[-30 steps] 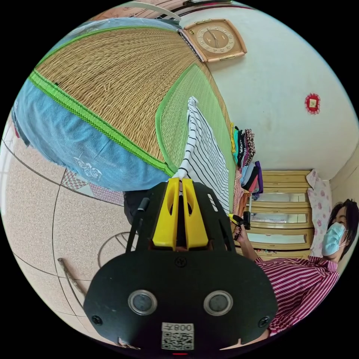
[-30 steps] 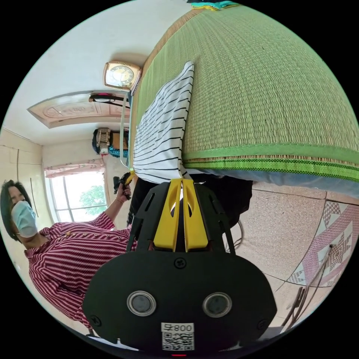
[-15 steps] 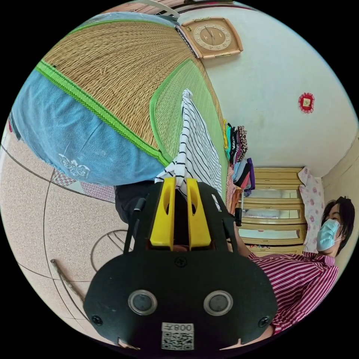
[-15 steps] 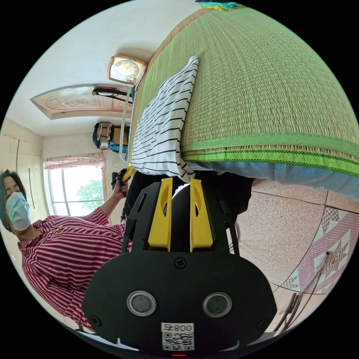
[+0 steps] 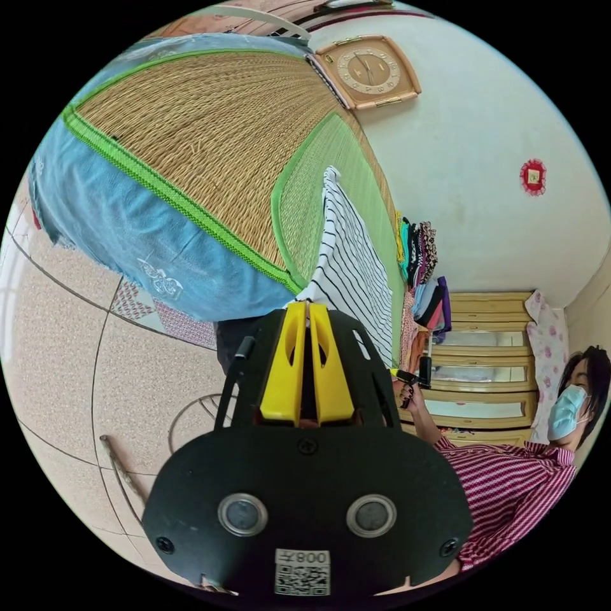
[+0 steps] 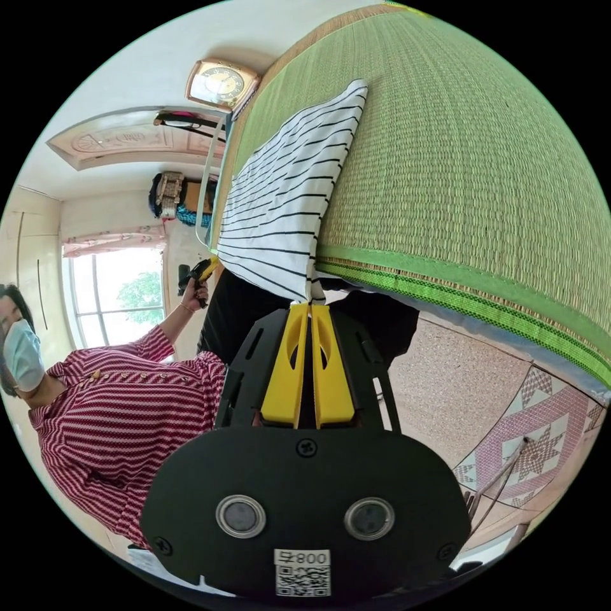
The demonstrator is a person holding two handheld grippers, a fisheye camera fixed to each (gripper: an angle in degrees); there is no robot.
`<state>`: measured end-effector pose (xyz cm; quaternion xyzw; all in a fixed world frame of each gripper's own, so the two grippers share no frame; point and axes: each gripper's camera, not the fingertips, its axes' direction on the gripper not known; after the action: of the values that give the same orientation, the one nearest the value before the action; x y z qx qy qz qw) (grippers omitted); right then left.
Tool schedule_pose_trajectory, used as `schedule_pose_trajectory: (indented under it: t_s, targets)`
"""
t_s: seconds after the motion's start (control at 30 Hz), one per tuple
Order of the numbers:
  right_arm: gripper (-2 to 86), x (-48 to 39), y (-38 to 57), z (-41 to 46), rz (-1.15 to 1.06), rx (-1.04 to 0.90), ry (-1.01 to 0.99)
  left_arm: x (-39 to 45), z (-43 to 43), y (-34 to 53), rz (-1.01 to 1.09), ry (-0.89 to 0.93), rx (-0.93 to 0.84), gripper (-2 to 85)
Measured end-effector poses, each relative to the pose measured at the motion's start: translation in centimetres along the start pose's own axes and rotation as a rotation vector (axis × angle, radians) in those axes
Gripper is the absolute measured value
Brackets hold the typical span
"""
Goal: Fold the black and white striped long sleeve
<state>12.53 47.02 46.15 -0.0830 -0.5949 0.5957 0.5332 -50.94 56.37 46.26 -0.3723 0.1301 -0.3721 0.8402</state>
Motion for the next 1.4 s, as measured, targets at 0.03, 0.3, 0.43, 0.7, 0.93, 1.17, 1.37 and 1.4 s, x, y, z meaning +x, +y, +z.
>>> schedule_pose_trajectory:
  t_s: [0.03, 0.3, 0.43, 0.7, 0.93, 1.17, 1.37, 1.4]
  targets:
    - [0.5, -0.3, 0.0, 0.0, 0.000, -0.007, 0.011, 0.7, 0.1, 0.5, 0.001, -0.020, 0.012, 0.9]
    - [0.4, -1.8, 1.1, -1.8, -0.023, 0.052, -0.047, 10.0, 2.3, 4.1, 0.169, -0.079, 0.050, 2.7]
    - [0.5, -3.0, 1.3, -2.8, -0.035, 0.061, -0.064, 22.7, 12.4, 6.4, 0.550, 0.004, -0.214, 6.0]
    - [0.6, -5.0, 0.7, -4.8, -0.066, 0.068, -0.080, 41.2, 28.2, 15.3, 1.175, -0.126, -0.472, 10.0]
    - [0.8, -5.0, -0.4, -6.2, -0.074, 0.049, -0.101, 44.9, 33.4, 17.9, 1.196, -0.300, -0.500, 2.6]
    - [2.2, -1.1, -1.1, -9.7, 0.000, 0.208, -0.190, 46.0, 32.7, 17.1, 1.037, -0.191, -0.455, 1.2]
    - [10.5, 3.2, -5.0, -10.4, 0.124, 0.267, -0.210, 47.7, 33.4, 17.8, 1.016, -0.158, -0.458, 1.1]
    - [11.5, 3.7, -5.9, -10.3, 0.132, 0.265, -0.217, 47.8, 33.5, 17.9, 1.016, -0.157, -0.459, 1.1]
